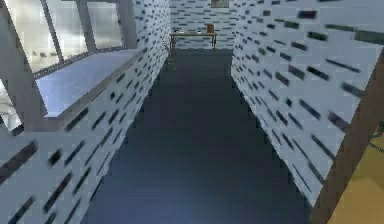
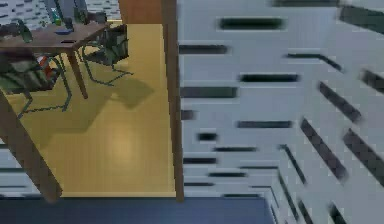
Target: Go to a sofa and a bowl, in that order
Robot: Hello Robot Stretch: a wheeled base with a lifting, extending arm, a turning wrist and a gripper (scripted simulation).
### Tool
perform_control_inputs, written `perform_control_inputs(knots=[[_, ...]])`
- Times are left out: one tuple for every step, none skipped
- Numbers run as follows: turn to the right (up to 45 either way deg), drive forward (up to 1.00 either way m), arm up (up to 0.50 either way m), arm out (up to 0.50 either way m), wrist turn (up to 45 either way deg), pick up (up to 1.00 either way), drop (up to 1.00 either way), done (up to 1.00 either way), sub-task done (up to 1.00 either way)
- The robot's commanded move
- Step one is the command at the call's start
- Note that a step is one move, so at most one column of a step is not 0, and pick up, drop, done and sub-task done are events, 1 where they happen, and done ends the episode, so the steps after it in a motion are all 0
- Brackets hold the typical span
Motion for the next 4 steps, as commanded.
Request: perform_control_inputs(knots=[[3.0, 0.0, 0.0, 0.0, 0.0, 0.0, 0.0, 0.0, 0.0], [0.0, 1.0, 0.0, 0.0, 0.0, 0.0, 0.0, 0.0, 0.0], [0.0, 1.0, 0.0, 0.0, 0.0, 0.0, 0.0, 0.0, 0.0], [0.0, 1.0, 0.0, 0.0, 0.0, 0.0, 0.0, 0.0, 0.0]])
